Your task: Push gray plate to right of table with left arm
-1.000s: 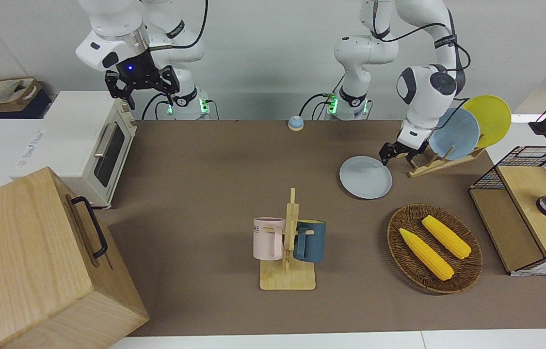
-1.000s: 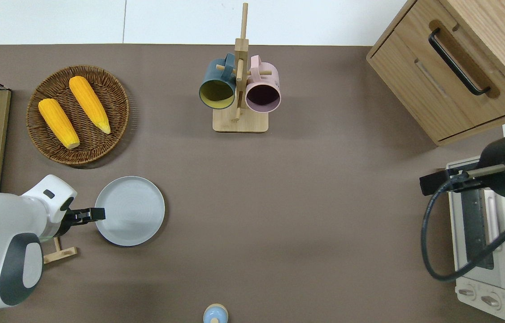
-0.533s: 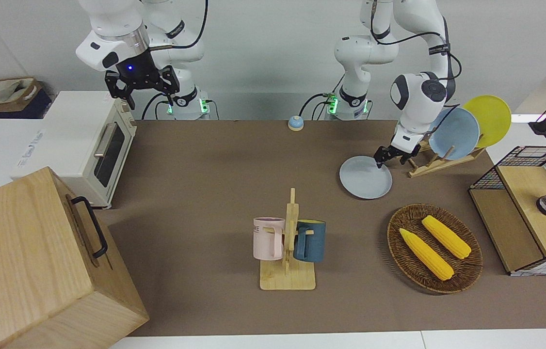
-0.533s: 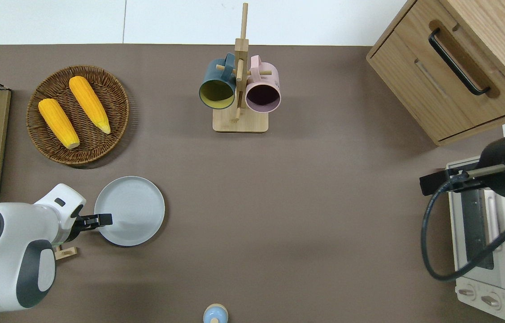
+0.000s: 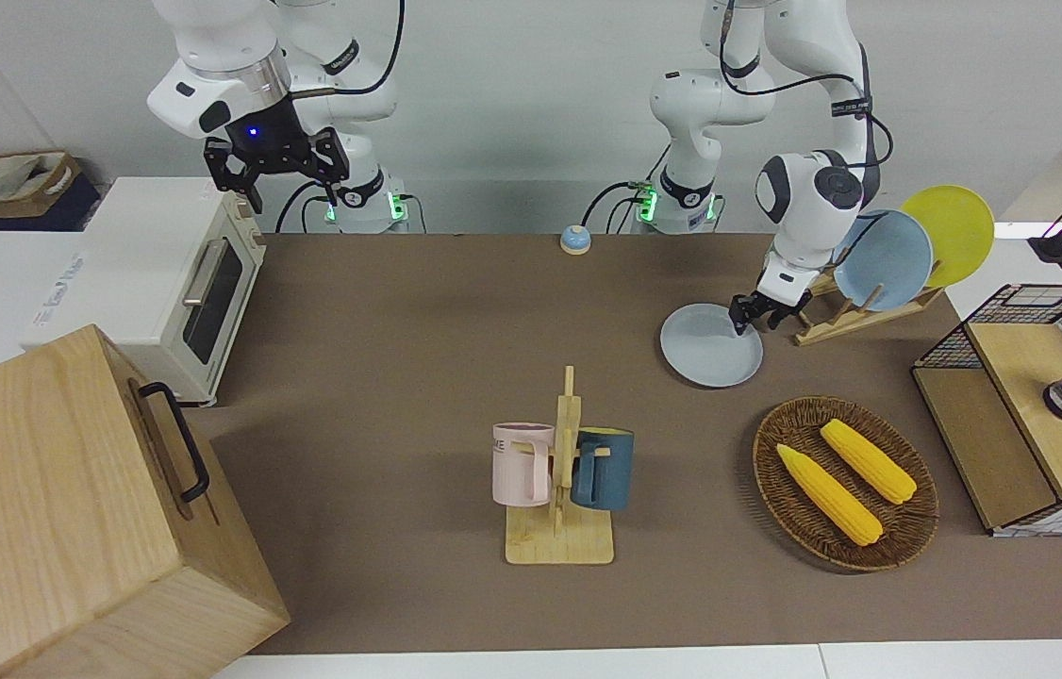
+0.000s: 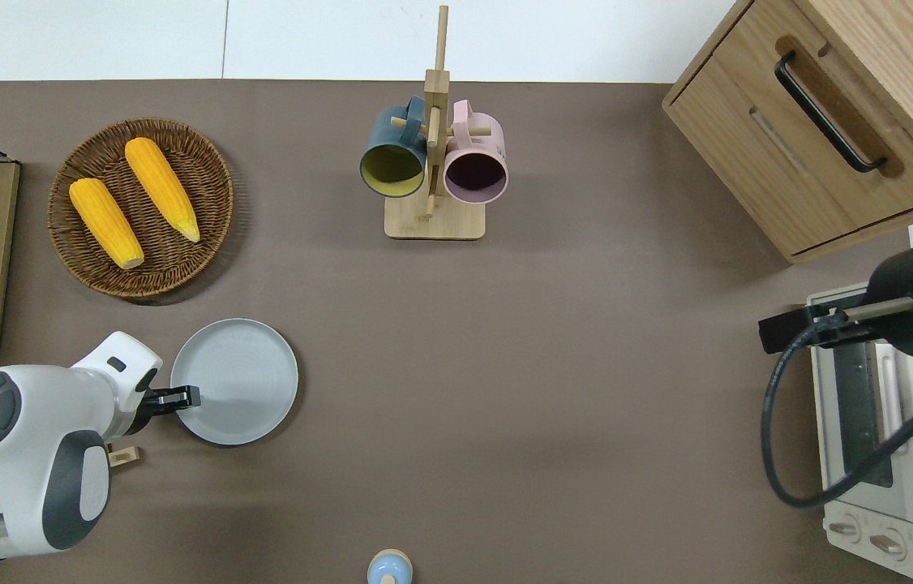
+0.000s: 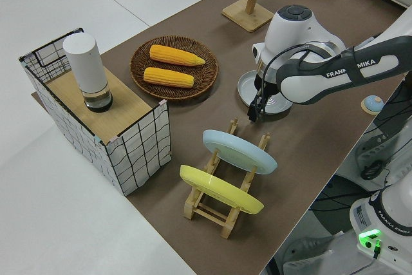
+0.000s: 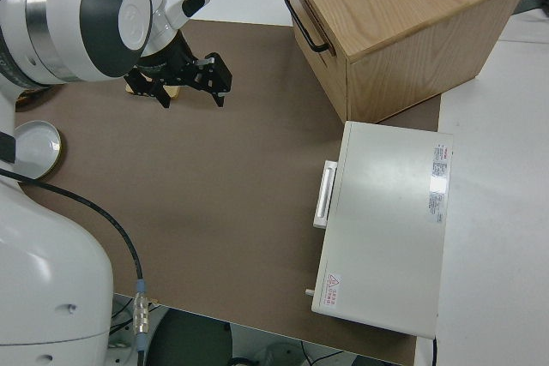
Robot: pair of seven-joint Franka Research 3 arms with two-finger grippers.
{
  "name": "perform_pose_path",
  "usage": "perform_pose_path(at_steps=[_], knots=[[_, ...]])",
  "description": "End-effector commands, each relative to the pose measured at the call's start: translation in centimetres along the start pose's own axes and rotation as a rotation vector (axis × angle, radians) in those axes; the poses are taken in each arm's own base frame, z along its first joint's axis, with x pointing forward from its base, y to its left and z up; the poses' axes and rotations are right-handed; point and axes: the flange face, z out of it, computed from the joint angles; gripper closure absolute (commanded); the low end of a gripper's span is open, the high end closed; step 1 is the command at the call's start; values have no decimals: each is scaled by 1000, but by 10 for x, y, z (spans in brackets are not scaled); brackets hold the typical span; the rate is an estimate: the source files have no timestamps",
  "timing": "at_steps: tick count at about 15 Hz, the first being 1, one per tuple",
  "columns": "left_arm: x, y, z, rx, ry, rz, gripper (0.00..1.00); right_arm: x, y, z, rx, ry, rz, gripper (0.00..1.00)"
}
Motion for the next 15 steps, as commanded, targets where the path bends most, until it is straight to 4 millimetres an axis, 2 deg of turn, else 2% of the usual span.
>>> perform_pose_path(at_steps=[1, 3, 10, 13, 15], knots=[[-2, 1, 3, -9, 16, -15, 937, -3, 1, -4, 5, -4, 16, 17], [-2, 2, 3, -15, 15, -20, 1000, -3, 1, -4, 5, -4, 15, 17], [-1, 2, 5, -18, 16, -27, 1000, -3, 1, -4, 5, -4, 15, 17], [1, 2, 15, -14, 12, -26, 1000, -3, 1, -4, 5, -4, 15, 17], [2, -1, 14, -15, 17, -37, 1000, -3, 2, -4, 4, -4, 17, 17]])
